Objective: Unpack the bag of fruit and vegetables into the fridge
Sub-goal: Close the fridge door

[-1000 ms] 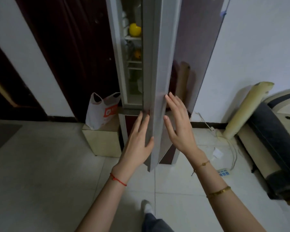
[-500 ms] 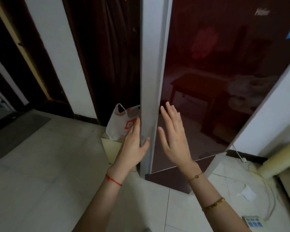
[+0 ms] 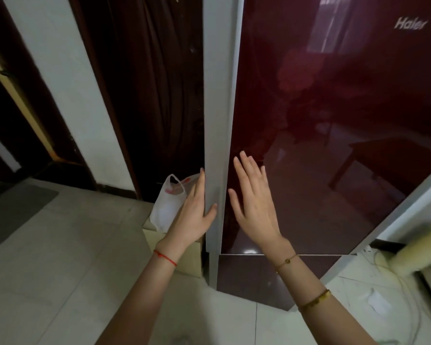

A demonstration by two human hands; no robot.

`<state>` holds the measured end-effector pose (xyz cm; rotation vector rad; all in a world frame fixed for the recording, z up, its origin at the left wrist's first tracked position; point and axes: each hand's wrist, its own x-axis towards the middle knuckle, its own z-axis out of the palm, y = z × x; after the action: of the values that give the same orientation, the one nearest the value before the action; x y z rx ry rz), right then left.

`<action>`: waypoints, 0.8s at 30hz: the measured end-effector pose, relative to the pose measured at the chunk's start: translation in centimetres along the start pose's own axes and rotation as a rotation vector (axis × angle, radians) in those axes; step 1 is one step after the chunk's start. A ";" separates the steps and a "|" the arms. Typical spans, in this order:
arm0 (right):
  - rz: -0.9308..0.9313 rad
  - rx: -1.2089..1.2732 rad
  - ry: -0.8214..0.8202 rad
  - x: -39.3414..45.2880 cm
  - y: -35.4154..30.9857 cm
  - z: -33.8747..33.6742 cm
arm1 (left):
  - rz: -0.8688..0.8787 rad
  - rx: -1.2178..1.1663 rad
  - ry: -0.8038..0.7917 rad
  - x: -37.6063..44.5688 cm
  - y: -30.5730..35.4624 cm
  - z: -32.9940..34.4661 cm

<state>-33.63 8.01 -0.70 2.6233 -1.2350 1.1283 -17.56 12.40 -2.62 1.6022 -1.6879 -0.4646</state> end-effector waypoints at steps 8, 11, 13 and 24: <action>0.137 -0.148 0.022 5.1 0.8 3.8 | 0.131 0.039 -0.124 7.4 -4.2 -1.8; 0.188 -0.193 0.032 6.6 0.8 5.0 | 0.178 0.055 -0.173 9.8 -5.6 -2.3; 0.222 -0.220 0.035 7.5 1.0 5.7 | 0.198 0.066 -0.203 11.2 -6.3 -2.5; 0.322 -0.280 0.030 8.8 0.6 6.7 | 0.275 0.065 -0.306 14.5 -8.5 -3.2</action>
<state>-26.32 -0.33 -0.34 2.2520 -1.7129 0.9405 -8.47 -2.07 -2.71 1.3644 -2.1368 -0.5392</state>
